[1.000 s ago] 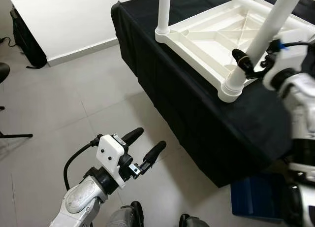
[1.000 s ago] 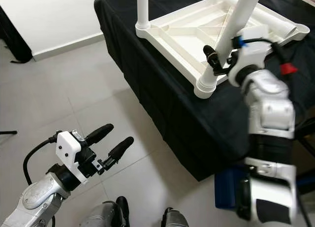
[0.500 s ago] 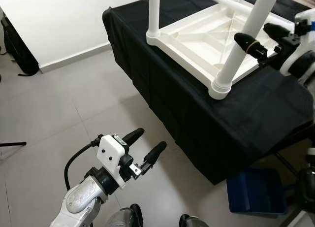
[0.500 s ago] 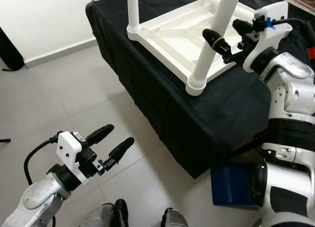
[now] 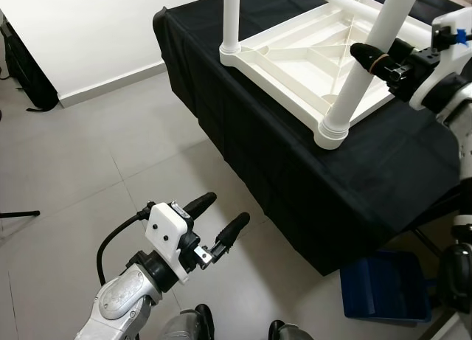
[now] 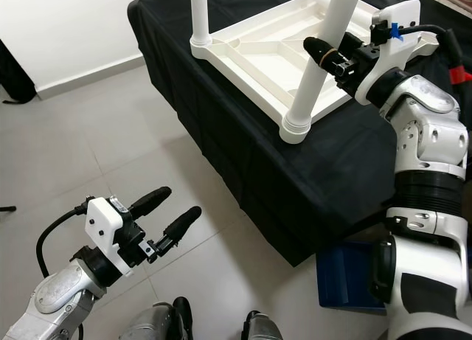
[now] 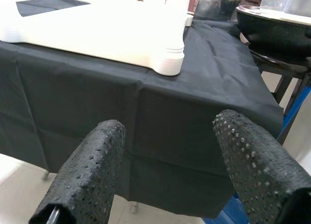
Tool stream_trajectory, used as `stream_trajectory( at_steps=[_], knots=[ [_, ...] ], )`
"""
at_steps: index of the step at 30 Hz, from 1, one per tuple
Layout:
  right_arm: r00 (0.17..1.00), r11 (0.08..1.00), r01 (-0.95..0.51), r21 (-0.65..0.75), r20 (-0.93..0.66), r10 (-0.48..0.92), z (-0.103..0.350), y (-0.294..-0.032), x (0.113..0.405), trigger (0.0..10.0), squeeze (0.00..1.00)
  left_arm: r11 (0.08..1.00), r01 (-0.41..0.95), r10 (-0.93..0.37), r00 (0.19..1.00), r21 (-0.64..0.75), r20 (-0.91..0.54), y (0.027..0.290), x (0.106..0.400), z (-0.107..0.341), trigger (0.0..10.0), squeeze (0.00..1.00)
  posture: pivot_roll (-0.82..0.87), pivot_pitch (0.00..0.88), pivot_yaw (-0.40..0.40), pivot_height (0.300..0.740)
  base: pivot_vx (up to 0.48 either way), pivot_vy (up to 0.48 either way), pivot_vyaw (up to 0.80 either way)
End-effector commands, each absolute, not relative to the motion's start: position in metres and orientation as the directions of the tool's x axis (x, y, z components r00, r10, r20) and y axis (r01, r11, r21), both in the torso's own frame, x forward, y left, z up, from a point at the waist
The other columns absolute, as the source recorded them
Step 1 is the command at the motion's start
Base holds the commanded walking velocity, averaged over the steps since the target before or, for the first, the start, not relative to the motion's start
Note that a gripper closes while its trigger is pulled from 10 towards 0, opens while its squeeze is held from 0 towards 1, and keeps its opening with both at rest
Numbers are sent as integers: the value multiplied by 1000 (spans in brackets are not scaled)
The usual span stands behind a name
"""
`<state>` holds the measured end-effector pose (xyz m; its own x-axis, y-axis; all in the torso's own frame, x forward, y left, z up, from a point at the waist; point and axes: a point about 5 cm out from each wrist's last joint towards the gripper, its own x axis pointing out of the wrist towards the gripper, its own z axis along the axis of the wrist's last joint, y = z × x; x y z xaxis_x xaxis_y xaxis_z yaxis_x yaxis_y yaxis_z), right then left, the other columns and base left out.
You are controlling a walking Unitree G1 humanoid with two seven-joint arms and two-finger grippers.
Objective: Building children table
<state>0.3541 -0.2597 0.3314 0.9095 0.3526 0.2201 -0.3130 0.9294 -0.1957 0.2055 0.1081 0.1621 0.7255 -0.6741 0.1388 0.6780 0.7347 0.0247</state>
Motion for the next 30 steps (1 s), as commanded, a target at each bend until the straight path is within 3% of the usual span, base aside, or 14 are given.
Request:
stream_trajectory(
  at_steps=[1,4,5,6,9,12,20,21,26,27,30],
  knots=[
    [963,954,-159,-253,172,206,322,-263,355,0,0,732,681,-677,726,10,121,109,203,157,10000,0,-2,231,-14,740,0,0,0],
    [979,952,-64,-300,166,118,317,-258,355,0,0,733,680,-676,727,10,121,109,203,157,10000,0,-4,230,-14,740,0,0,0],
    [988,959,69,-275,149,-29,307,-257,352,0,0,734,679,-675,728,10,121,109,204,157,10000,0,-6,229,-12,740,0,0,0],
    [988,959,69,-275,149,-29,307,-257,352,0,0,734,679,-675,728,10,121,109,204,157,10000,0,-6,229,-12,740,0,0,0],
    [963,925,268,-269,93,-252,280,-244,340,0,0,734,679,-675,728,11,121,108,205,156,10000,0,-5,228,-12,740,0,0,0],
    [967,934,253,-253,71,-243,272,-234,340,0,0,734,679,-675,728,11,121,108,205,157,10000,0,-4,227,-11,740,0,0,0],
    [963,944,269,-193,59,-262,276,-239,346,0,0,736,677,-673,729,10,123,109,206,157,10000,0,-9,228,-13,740,0,0,0],
    [970,955,244,-167,59,-237,277,-237,347,10000,0,736,677,-673,730,10,123,109,206,157,10000,0,-9,229,-14,740,0,0,0],
    [984,975,177,-132,52,-172,276,-231,347,10000,0,737,676,-672,730,10,122,109,206,157,10000,0,-10,230,-13,740,0,0,0],
    [987,979,157,-132,52,-151,276,-232,347,10000,1000,737,676,-672,730,10,122,109,206,157,10000,0,-9,229,-12,740,0,0,0],
    [993,988,107,-111,56,-101,278,-233,345,10000,1000,737,676,-672,731,10,121,109,206,157,10000,0,-8,230,-12,740,0,0,0]
  ],
)
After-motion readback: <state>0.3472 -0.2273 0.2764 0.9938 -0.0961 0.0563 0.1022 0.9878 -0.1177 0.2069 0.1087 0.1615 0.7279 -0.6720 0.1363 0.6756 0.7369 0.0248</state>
